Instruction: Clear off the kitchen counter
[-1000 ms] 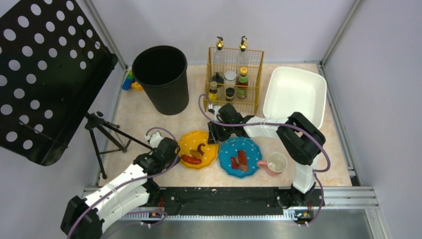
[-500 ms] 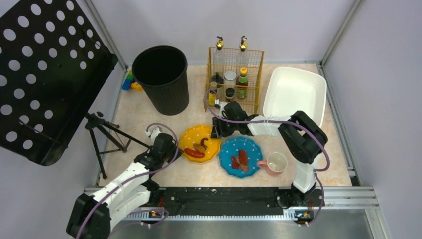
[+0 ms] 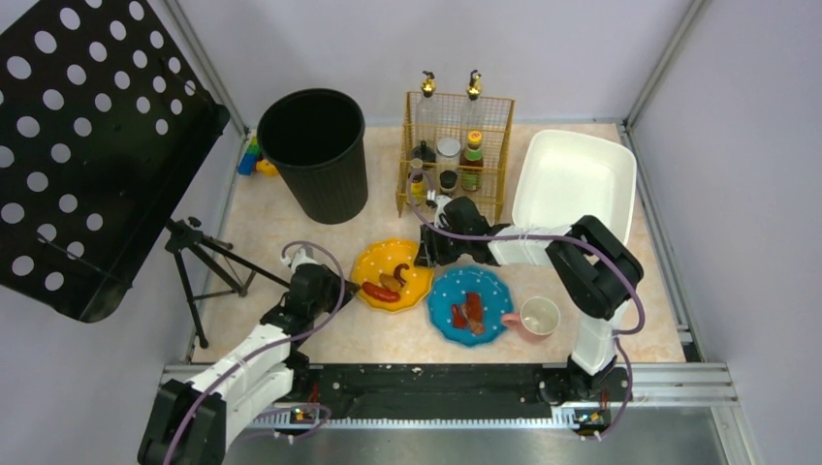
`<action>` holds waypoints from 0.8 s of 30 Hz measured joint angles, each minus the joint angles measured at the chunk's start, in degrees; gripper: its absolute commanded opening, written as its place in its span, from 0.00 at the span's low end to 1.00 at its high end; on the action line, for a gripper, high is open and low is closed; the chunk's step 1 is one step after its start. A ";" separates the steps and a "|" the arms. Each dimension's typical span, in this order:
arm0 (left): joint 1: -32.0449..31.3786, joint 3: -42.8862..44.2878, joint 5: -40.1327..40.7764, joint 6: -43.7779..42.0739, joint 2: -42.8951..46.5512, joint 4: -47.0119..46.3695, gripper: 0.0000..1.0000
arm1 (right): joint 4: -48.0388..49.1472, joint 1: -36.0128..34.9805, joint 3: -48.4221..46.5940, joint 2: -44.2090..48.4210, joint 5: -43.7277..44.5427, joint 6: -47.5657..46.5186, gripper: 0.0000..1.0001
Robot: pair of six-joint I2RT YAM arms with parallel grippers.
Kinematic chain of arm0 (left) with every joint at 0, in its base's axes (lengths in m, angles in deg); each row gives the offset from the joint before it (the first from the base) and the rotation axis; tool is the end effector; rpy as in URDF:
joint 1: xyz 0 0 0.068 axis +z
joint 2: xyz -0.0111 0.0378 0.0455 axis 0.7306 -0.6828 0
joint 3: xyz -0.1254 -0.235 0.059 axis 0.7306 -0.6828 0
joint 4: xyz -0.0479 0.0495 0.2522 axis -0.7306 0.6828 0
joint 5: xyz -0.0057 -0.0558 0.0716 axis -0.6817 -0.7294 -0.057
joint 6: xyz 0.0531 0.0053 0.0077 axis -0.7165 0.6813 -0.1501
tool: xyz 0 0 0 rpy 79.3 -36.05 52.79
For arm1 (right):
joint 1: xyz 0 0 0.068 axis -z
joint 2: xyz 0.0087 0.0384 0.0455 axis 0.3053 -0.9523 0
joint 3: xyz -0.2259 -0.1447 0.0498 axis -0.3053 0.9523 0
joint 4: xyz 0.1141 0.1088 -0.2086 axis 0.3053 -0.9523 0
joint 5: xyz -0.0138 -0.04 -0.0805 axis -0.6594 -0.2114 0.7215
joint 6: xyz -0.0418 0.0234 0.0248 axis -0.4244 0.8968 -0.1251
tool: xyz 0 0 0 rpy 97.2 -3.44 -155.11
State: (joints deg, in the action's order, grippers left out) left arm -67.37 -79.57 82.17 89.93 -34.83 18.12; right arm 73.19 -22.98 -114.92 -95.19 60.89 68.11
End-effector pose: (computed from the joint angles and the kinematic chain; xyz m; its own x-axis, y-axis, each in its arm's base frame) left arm 0.1460 -0.0539 0.1322 -0.6087 -0.6651 -0.4326 -0.3097 0.7011 -0.6423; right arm 0.2770 0.2538 0.1449 -0.8059 -0.1675 -0.5679 -0.5024 0.7010 0.5062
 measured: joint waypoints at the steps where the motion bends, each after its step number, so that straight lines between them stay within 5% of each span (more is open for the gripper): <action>1: 0.28 -0.15 -0.52 -0.07 -0.63 -1.09 0.00 | 0.09 0.11 0.11 0.11 0.09 0.11 0.44; 11: 2.12 -3.67 -4.11 0.85 -4.96 -13.57 0.00 | 0.87 1.36 1.25 0.81 0.74 0.37 0.49; 24: 2.27 -6.56 -4.46 4.46 -2.21 -16.00 0.00 | 1.20 3.43 3.39 2.71 -0.87 0.90 0.56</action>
State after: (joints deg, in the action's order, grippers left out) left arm -65.09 -86.12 77.71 94.39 -37.04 2.12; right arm 74.39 -19.55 -111.53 -92.48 60.02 69.01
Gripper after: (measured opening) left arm 0.127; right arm 0.554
